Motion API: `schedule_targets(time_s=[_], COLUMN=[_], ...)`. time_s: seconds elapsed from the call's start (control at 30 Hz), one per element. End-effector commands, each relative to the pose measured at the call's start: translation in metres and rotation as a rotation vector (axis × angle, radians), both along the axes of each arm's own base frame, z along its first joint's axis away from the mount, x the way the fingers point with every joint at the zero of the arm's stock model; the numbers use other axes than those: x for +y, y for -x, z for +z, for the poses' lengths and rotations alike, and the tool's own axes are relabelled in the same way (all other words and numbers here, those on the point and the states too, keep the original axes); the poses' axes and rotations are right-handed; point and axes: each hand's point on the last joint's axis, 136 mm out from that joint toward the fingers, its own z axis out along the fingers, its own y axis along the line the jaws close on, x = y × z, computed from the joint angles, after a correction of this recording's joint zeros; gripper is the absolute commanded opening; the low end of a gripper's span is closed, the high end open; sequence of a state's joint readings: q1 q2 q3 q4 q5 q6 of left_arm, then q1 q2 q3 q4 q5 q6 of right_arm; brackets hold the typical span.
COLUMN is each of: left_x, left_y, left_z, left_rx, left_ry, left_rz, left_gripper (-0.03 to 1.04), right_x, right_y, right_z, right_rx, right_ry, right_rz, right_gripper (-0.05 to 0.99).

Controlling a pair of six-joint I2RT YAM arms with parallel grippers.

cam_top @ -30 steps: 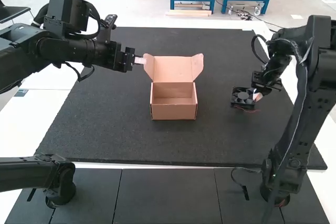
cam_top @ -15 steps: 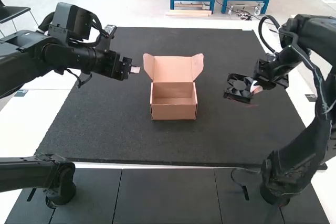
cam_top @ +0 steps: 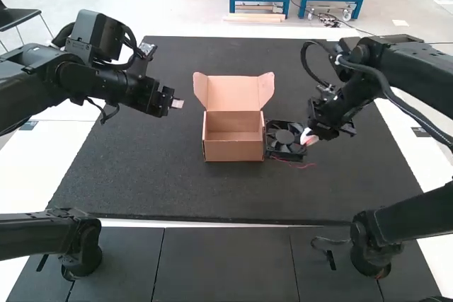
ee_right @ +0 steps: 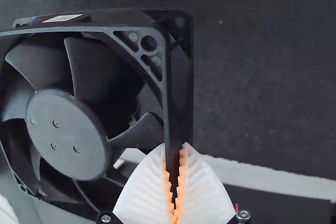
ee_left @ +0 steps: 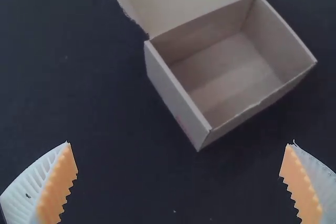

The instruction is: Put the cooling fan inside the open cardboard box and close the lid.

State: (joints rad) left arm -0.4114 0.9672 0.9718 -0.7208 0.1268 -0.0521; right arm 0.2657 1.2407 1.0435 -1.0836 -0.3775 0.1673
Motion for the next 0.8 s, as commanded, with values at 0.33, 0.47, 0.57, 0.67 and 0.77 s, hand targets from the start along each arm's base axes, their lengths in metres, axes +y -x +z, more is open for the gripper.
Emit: schedule_targets(time_s=[0.33, 0.47, 0.57, 0.67, 0.77], left_x=[0.003, 0.003, 0.003, 0.004, 0.004], left_y=[0.005, 0.005, 0.005, 0.005, 0.006], left_z=[0.004, 0.006, 0.005, 0.005, 0.005], left_rx=[-0.038, -0.059, -0.062, -0.066, -0.071], left_ry=[-0.035, -0.043, -0.054, -0.062, -0.075], left_rz=[-0.033, -0.043, -0.053, -0.061, -0.075], left_gripper=[0.93, 0.93, 0.93, 0.93, 0.94], right_x=[0.069, 0.077, 0.083, 0.090, 0.097], right_y=[0.013, 0.007, 0.000, -0.013, -0.030], right_z=[-0.010, -0.019, -0.022, -0.023, -0.022], right_rx=[0.027, 0.041, 0.048, 0.048, 0.027], right_ry=[-0.047, -0.041, -0.037, -0.034, -0.023], right_rz=[0.126, 0.131, 0.135, 0.136, 0.131], right_gripper=[-0.02, -0.02, -0.02, -0.02, -0.02])
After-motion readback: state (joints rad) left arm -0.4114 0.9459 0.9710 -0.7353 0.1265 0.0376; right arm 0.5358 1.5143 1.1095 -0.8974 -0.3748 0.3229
